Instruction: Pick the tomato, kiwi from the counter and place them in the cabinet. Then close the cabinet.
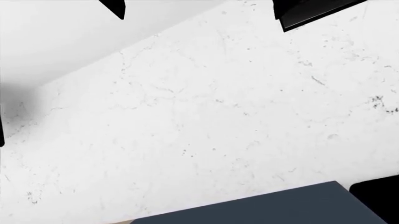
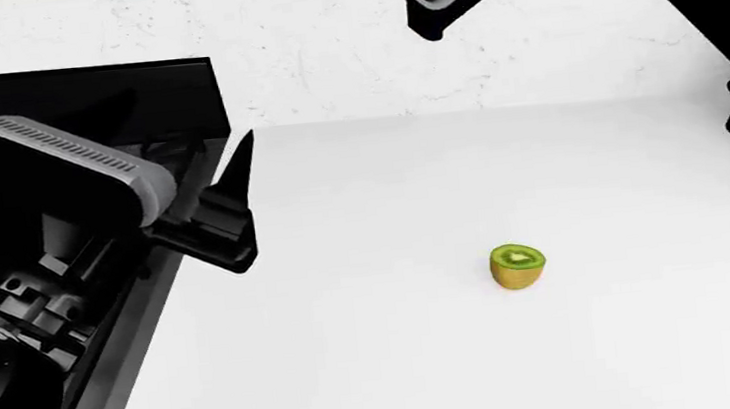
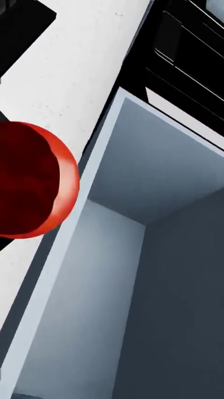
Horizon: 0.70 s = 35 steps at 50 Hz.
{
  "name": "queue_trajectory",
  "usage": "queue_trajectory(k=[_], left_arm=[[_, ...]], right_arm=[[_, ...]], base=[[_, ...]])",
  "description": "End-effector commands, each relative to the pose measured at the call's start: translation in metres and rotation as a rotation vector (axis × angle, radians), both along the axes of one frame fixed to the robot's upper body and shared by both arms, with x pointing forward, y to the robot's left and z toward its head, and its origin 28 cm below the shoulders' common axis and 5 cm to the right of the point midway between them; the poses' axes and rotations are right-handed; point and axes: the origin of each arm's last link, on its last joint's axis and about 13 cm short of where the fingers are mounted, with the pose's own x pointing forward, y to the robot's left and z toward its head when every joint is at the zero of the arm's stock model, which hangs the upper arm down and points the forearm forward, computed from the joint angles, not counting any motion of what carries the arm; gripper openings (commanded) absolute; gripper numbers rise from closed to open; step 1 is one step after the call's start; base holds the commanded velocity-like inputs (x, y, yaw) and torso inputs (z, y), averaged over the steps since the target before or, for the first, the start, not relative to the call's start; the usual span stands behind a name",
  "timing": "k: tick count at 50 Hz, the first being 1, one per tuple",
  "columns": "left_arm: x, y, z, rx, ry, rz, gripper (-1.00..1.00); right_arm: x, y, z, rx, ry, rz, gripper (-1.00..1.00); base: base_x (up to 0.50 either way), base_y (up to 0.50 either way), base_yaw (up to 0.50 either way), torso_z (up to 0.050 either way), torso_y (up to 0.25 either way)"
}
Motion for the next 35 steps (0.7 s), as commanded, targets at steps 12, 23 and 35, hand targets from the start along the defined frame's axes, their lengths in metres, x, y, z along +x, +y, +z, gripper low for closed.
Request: queue_trajectory(k=[12, 23, 35], left_arm=[[-0.001, -0.001, 0.0, -0.001, 0.002, -0.007, 1.0], [-0.001, 0.0, 0.0, -0.003, 0.003, -0.004, 1.0], [-0.001, 0.001, 0.001, -0.004, 0.0, -0.003, 1.0]], right_arm=[[0.018, 0.008, 0.044, 0.148, -0.178, -0.125, -1.0], [0.028, 0.014, 0.063, 0.167, -0.213, -0.162, -1.0], [0.044, 0.016, 0.08, 0.14, -0.232, -0.214, -1.0]], base=[[0.0, 0.0, 0.0, 0.0, 0.0], [0.0, 0.0, 0.0, 0.0, 0.0], [0.0, 0.0, 0.0, 0.0, 0.0]])
